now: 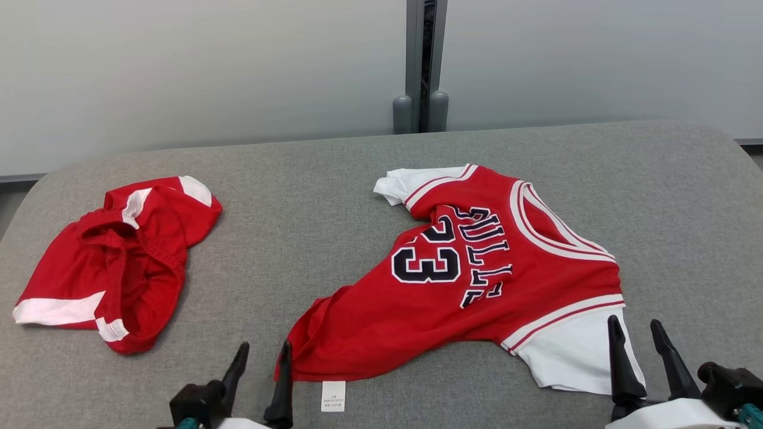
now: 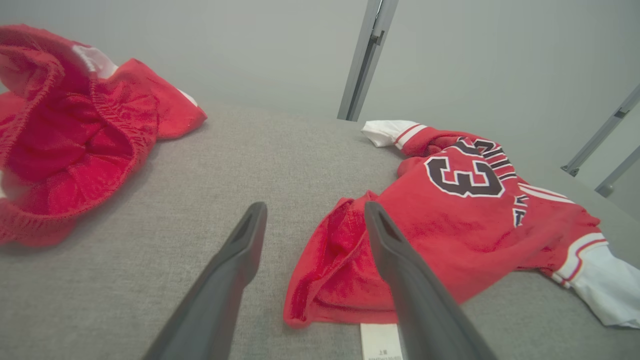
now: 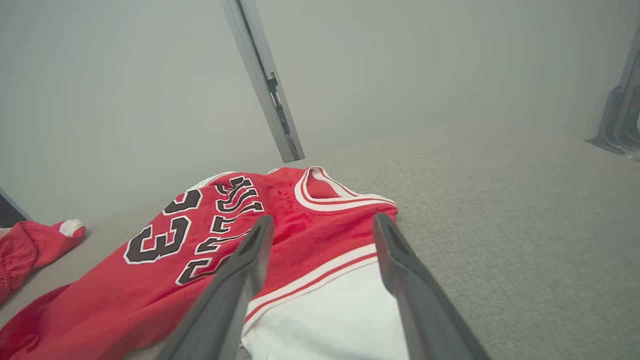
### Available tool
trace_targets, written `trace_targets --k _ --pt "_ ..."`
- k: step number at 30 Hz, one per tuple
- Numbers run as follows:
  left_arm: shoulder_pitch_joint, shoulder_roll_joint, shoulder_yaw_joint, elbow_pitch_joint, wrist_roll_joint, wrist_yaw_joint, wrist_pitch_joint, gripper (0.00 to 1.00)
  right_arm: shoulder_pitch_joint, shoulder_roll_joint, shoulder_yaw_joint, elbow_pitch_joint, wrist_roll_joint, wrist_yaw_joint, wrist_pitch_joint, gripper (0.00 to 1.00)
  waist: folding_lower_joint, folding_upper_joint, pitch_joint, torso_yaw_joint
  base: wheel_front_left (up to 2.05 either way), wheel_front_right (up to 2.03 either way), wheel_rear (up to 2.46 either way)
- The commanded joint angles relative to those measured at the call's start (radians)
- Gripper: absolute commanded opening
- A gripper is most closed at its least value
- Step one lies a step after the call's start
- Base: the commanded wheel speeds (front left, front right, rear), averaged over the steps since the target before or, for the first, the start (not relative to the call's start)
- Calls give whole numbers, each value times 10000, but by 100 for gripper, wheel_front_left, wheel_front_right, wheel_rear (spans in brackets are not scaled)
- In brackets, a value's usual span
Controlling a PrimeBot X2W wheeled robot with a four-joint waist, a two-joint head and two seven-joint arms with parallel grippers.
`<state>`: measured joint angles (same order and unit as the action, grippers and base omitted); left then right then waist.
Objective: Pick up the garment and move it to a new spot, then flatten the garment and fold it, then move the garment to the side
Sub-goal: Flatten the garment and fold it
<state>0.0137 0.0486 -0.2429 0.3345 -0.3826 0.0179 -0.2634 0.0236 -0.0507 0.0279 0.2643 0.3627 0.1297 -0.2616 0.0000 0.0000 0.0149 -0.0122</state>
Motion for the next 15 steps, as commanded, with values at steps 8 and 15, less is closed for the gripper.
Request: trace_targets --k 8,15 --pt "-30 43 -391 1232 -128 -397 -13 100 64 -26 -314 151 -47 22 -59 100 0 0 177 -86 0 0 0" --pt "-438 40 -552 2105 -340 -619 -13 100 178 -22 -671 615 75 22 298 100 0 0 300 -119 0 0 0"
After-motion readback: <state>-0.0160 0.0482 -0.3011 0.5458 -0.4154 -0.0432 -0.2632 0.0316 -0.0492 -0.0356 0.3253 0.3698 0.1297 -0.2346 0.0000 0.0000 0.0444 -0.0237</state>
